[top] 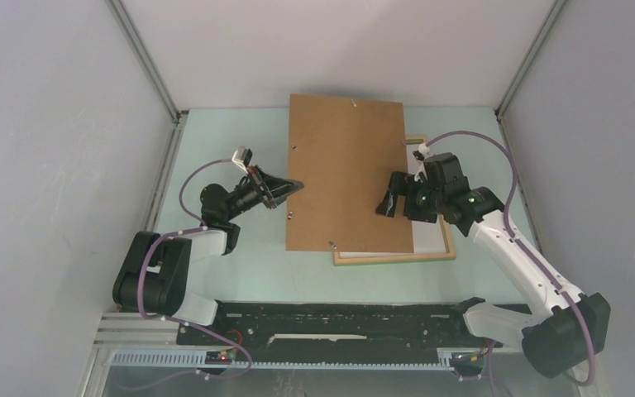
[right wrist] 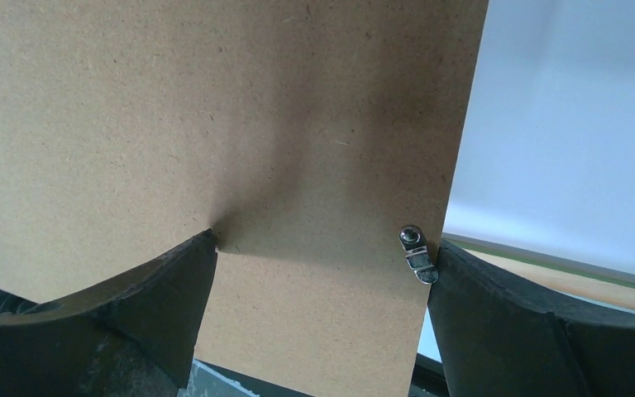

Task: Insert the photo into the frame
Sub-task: Adjust the photo frame item.

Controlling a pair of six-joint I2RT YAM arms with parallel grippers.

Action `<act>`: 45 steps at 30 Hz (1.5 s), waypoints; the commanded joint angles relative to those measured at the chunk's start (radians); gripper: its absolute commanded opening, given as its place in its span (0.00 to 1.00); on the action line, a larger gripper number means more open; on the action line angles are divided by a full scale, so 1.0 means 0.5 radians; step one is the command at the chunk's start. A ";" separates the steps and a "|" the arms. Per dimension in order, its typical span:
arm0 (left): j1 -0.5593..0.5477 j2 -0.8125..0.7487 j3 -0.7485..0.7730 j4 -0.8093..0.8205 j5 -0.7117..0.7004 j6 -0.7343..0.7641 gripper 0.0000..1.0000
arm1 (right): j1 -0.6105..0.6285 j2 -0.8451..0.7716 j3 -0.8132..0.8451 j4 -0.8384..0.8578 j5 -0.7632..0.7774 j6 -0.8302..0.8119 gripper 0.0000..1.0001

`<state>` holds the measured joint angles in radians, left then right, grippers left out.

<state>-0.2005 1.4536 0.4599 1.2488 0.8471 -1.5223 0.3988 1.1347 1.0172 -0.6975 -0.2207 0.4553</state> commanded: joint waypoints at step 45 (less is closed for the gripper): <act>-0.593 0.776 0.389 -0.069 -0.825 0.337 0.00 | -1.166 0.494 -0.163 0.544 -0.265 -0.010 0.99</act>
<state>-0.4755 1.8275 0.5892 1.1122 0.4480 -1.3617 -0.1562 1.3281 0.9333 -0.5217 -0.3305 0.4179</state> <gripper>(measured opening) 0.024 0.993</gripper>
